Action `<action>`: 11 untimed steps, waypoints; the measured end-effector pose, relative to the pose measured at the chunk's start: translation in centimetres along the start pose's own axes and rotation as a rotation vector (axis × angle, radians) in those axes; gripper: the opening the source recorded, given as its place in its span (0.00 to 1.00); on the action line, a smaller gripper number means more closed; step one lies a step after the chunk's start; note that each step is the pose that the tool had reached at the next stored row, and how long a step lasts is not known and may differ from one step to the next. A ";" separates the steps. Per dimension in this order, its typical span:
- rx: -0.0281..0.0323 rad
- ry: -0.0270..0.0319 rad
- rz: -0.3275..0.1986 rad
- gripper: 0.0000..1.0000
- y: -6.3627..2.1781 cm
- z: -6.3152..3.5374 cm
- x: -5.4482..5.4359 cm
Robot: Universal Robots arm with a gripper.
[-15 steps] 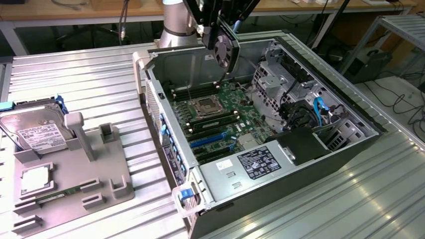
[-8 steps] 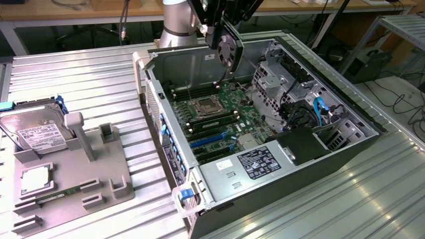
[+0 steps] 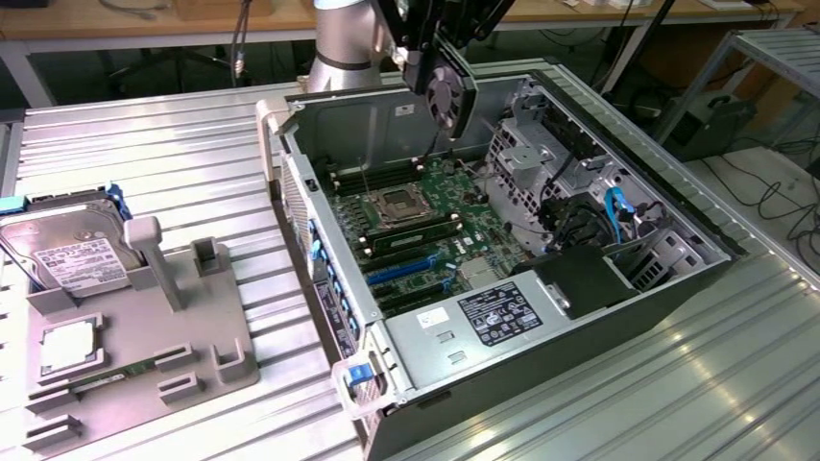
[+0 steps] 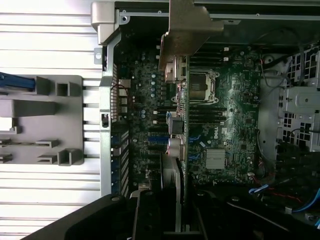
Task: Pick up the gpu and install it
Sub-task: 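Pick up the gpu and move the gpu toward the slot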
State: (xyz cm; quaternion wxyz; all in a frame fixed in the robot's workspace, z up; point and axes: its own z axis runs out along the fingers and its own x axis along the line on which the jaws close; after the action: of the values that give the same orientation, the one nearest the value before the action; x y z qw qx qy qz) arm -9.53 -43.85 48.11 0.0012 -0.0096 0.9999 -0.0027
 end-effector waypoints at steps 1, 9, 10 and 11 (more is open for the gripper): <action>0.0000 0.0000 0.000 0.28 0.00 0.00 -0.1; 0.0000 -0.0002 0.000 0.28 -0.01 0.02 -0.6; 0.0000 -0.0003 0.000 0.28 -0.01 0.03 -0.7; 0.0000 -0.0004 0.000 0.28 -0.01 0.03 -0.8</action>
State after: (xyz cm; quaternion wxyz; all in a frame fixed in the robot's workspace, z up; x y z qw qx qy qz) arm -8.75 -43.85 48.08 0.0013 -0.0096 0.9999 -0.0027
